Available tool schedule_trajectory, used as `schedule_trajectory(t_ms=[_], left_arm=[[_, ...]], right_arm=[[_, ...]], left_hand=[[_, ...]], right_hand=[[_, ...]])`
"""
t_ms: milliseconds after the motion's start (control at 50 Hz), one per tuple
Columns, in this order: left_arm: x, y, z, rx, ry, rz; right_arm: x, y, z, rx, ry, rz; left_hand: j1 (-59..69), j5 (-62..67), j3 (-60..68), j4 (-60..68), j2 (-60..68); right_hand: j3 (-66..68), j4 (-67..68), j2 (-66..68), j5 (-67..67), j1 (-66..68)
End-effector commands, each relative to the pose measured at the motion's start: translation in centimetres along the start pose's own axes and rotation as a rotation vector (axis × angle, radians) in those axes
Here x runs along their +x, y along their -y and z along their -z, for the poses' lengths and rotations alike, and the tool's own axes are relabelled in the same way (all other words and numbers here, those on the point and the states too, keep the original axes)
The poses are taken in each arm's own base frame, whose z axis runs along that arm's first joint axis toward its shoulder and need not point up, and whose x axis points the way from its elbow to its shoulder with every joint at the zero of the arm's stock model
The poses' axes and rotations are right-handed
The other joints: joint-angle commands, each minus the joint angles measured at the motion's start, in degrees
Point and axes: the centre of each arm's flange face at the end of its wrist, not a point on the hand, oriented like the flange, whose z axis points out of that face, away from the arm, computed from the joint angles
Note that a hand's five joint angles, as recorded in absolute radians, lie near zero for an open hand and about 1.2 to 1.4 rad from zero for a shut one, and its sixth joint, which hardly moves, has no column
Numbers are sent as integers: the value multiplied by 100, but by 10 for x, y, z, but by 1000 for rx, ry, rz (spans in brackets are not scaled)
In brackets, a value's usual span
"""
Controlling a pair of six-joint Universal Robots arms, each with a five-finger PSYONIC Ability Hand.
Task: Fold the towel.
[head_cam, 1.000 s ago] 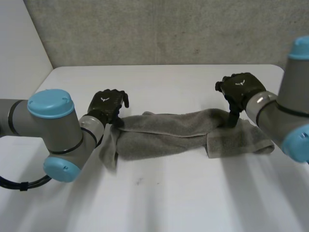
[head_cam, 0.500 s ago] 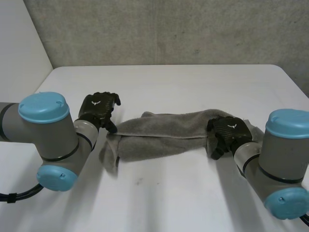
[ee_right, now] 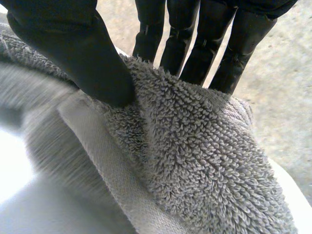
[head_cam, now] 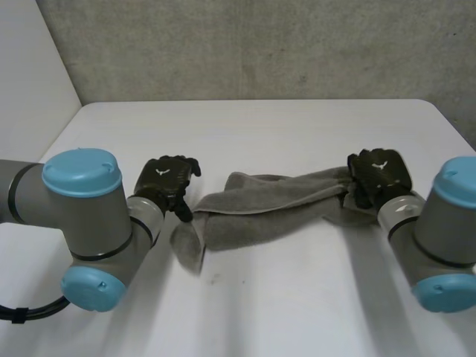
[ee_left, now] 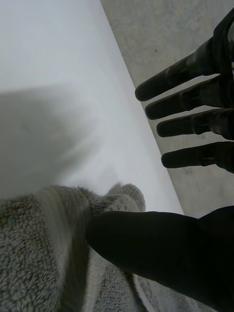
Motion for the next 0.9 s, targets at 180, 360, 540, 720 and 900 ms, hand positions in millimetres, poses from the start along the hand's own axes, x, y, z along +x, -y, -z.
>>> schedule_trajectory(t_ms=[180, 360, 540, 720, 900], left_arm=[[26, 0, 14, 0, -76, -18], [31, 2, 13, 11, -89, -25], [46, -1, 11, 11, -160, -32], [47, -13, -5, -8, -162, -43], [34, -10, -15, 21, -118, -179]], right_arm=[[31, 16, 28, -157, 171, -62], [28, 11, 33, -186, 208, -71], [28, 11, 43, -237, 238, 15], [38, 10, 61, -392, 317, 177], [50, 20, 54, -370, 312, 287]], left_hand=[[220, 253, 245, 254, 242], [321, 354, 346, 355, 342], [1347, 1380, 1372, 1381, 1368], [5207, 5240, 5232, 5241, 5228], [5298, 5330, 5323, 5332, 5319]], right_hand=[[1251, 1263, 1290, 1506, 2586], [1251, 1263, 1290, 1506, 2586], [1251, 1263, 1290, 1506, 2586], [1251, 1263, 1290, 1506, 2586], [1251, 1263, 1290, 1506, 2586]])
